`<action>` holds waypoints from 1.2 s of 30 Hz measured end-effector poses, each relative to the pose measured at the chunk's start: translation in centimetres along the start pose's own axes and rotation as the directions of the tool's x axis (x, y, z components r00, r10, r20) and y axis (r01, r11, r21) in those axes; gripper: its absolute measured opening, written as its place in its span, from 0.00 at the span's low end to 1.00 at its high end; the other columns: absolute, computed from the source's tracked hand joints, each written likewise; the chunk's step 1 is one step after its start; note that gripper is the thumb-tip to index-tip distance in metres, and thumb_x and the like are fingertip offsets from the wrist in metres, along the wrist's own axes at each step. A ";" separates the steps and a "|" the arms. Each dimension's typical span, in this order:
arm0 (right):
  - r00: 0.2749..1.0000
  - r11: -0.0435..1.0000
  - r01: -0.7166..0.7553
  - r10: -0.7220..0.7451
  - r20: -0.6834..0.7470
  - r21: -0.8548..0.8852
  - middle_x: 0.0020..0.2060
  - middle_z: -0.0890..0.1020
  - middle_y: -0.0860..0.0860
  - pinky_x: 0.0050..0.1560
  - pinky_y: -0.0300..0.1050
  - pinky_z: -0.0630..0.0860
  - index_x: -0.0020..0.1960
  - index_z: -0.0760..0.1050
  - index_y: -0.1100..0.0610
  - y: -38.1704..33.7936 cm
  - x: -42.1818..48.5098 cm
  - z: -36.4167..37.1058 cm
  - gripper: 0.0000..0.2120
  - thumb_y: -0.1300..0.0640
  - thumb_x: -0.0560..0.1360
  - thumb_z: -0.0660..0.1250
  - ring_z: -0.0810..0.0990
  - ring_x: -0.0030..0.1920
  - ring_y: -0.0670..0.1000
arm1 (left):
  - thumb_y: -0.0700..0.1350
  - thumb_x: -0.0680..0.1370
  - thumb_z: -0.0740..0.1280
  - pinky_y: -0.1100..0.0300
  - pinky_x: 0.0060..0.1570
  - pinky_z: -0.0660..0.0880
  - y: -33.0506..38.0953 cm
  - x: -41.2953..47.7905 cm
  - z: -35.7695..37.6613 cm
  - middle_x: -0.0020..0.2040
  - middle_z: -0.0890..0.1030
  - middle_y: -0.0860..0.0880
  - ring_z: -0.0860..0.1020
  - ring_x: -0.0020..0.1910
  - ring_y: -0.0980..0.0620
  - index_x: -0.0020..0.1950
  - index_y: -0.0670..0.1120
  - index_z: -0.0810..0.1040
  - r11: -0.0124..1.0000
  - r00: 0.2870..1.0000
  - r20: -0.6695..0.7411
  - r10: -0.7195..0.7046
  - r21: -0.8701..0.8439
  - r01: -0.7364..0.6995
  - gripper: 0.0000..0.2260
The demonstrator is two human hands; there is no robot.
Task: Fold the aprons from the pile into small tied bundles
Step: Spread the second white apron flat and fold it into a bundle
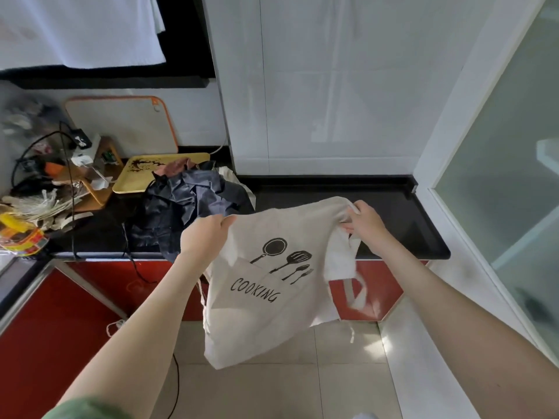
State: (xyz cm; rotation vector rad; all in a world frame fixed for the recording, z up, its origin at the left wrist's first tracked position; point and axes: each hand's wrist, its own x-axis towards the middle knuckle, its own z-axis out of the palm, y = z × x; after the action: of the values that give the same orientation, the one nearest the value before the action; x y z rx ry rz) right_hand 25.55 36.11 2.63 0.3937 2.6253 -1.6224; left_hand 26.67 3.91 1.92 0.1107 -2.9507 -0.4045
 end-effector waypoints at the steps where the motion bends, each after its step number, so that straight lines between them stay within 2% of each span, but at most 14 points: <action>1: 0.999 0.999 0.014 -0.015 0.042 0.033 0.46 0.78 0.57 0.54 0.55 0.77 0.43 0.70 0.56 -1.1 0.4 0.4 0.08 0.58 0.81 0.58 0.81 0.51 0.59 | 0.59 0.82 0.51 0.56 0.36 0.71 0.0 0.7 -1.2 0.40 0.79 0.46 0.77 0.40 0.44 0.48 0.45 0.77 1.000 0.998 -0.053 -0.016 -0.008 0.016 0.22; 5: 0.989 0.958 0.072 -0.105 0.106 0.278 0.53 0.79 0.61 0.54 0.49 0.76 0.55 0.72 0.63 -6.5 1.3 2.1 0.10 0.58 0.82 0.56 0.80 0.52 0.57 | 0.56 0.83 0.53 0.57 0.34 0.68 0.1 2.5 -6.2 0.36 0.77 0.47 0.76 0.38 0.43 0.41 0.45 0.75 0.996 0.961 -0.261 -0.088 -0.055 0.076 0.20; 8: 0.971 0.910 0.107 -0.182 0.153 0.401 0.54 0.79 0.58 0.48 0.43 0.77 0.53 0.71 0.58 -10.9 2.3 3.5 0.07 0.57 0.83 0.56 0.80 0.50 0.53 | 0.55 0.83 0.53 0.56 0.34 0.72 1.4 2.9 -8.8 0.34 0.77 0.48 0.75 0.35 0.44 0.40 0.44 0.75 0.994 0.941 -0.329 -0.075 -0.097 0.045 0.21; 12: 0.918 0.879 0.181 -0.312 0.244 0.441 0.45 0.78 0.55 0.48 0.43 0.77 0.43 0.70 0.55 -15.2 3.0 5.1 0.10 0.60 0.83 0.57 0.79 0.48 0.53 | 0.55 0.80 0.59 0.61 0.31 0.64 4.6 2.1 -9.8 0.28 0.70 0.53 0.68 0.28 0.54 0.36 0.50 0.71 0.969 0.987 0.124 0.103 -0.235 -0.071 0.15; 14: 0.884 0.886 0.212 -0.353 0.306 0.412 0.40 0.76 0.53 0.39 0.35 0.73 0.40 0.68 0.57 -16.8 3.6 5.1 0.12 0.61 0.82 0.57 0.78 0.44 0.50 | 0.56 0.80 0.61 0.65 0.30 0.63 6.3 1.3 -10.4 0.26 0.69 0.56 0.68 0.26 0.58 0.34 0.49 0.72 0.945 0.920 0.355 0.165 -0.325 -0.044 0.17; 16: 0.845 0.900 0.251 -0.383 0.373 0.355 0.43 0.77 0.55 0.43 0.42 0.70 0.45 0.70 0.64 -17.7 4.3 4.6 0.06 0.63 0.78 0.57 0.77 0.46 0.53 | 0.59 0.80 0.58 0.67 0.38 0.72 7.1 0.8 -11.3 0.33 0.79 0.59 0.76 0.32 0.61 0.44 0.52 0.83 0.919 0.837 0.476 0.270 -0.387 -0.076 0.17; 18: 0.811 0.897 0.286 -0.414 0.413 0.337 0.46 0.78 0.57 0.51 0.49 0.70 0.53 0.72 0.67 -18.1 5.0 3.7 0.10 0.65 0.77 0.56 0.80 0.50 0.56 | 0.56 0.80 0.57 0.62 0.46 0.77 7.2 0.9 -12.4 0.38 0.83 0.53 0.81 0.38 0.55 0.50 0.47 0.84 0.793 0.826 0.405 0.391 -0.604 -0.079 0.19; 21: 0.762 0.851 0.301 -0.486 0.428 0.430 0.41 0.81 0.53 0.49 0.41 0.78 0.47 0.75 0.64 -18.7 5.1 1.8 0.10 0.66 0.81 0.56 0.82 0.44 0.51 | 0.47 0.80 0.61 0.58 0.47 0.78 7.1 1.9 -14.3 0.38 0.83 0.50 0.81 0.40 0.52 0.50 0.46 0.80 0.464 0.960 -0.032 0.280 -0.870 -0.164 0.09; 23: 0.717 0.833 0.290 -0.515 0.470 0.471 0.35 0.78 0.52 0.42 0.40 0.76 0.41 0.73 0.59 -19.1 4.7 0.8 0.12 0.66 0.81 0.57 0.79 0.39 0.50 | 0.39 0.80 0.63 0.56 0.55 0.77 7.5 3.4 -14.6 0.47 0.81 0.53 0.79 0.48 0.55 0.59 0.51 0.75 0.582 0.955 -0.224 0.192 -0.758 -0.295 0.11; 26: 0.649 0.846 0.333 -0.526 0.550 0.416 0.41 0.77 0.58 0.45 0.42 0.77 0.44 0.74 0.59 -19.2 4.2 0.3 0.11 0.67 0.80 0.56 0.78 0.43 0.54 | 0.43 0.76 0.69 0.55 0.66 0.66 9.2 5.1 -13.2 0.69 0.65 0.50 0.65 0.67 0.55 0.76 0.55 0.54 0.802 0.952 -0.072 0.296 -0.523 -0.289 0.34; 30: 0.563 0.836 0.394 -0.548 0.619 0.382 0.43 0.80 0.58 0.49 0.46 0.78 0.42 0.79 0.56 -19.5 2.3 -0.1 0.19 0.71 0.78 0.54 0.80 0.46 0.55 | 0.37 0.73 0.71 0.54 0.68 0.65 11.4 6.0 -11.4 0.74 0.59 0.48 0.61 0.73 0.55 0.77 0.56 0.41 0.705 0.909 0.114 0.400 -0.672 -0.226 0.46; 33: 0.584 0.815 0.439 -0.579 0.569 0.378 0.40 0.82 0.54 0.48 0.41 0.76 0.40 0.79 0.58 -19.2 1.4 -0.7 0.16 0.71 0.77 0.58 0.82 0.43 0.50 | 0.43 0.75 0.71 0.60 0.56 0.71 13.3 5.8 -11.4 0.60 0.76 0.51 0.74 0.59 0.54 0.71 0.52 0.65 0.705 0.932 0.158 0.326 -0.697 -0.129 0.27; 35: 0.643 0.803 0.485 -0.596 0.482 0.347 0.41 0.82 0.52 0.50 0.38 0.74 0.44 0.77 0.58 -18.4 1.2 -1.1 0.12 0.72 0.76 0.60 0.80 0.45 0.47 | 0.46 0.76 0.69 0.62 0.42 0.70 14.7 5.3 -11.2 0.44 0.78 0.51 0.76 0.45 0.52 0.50 0.49 0.77 0.758 0.967 0.101 0.235 -0.642 -0.117 0.05; 36: 0.678 0.807 0.487 -0.591 0.438 0.334 0.44 0.81 0.50 0.50 0.36 0.72 0.47 0.77 0.57 -17.9 1.1 -1.4 0.11 0.71 0.76 0.62 0.79 0.46 0.46 | 0.45 0.77 0.68 0.62 0.36 0.67 15.1 5.1 -10.9 0.37 0.76 0.50 0.74 0.39 0.51 0.42 0.47 0.76 0.768 0.978 0.053 0.201 -0.628 -0.124 0.05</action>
State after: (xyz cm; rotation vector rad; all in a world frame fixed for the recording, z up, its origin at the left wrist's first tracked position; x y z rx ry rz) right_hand 20.48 29.94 18.78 -0.8218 2.2544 -1.7815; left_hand 22.71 15.08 17.20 -0.2607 -2.7231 -1.3685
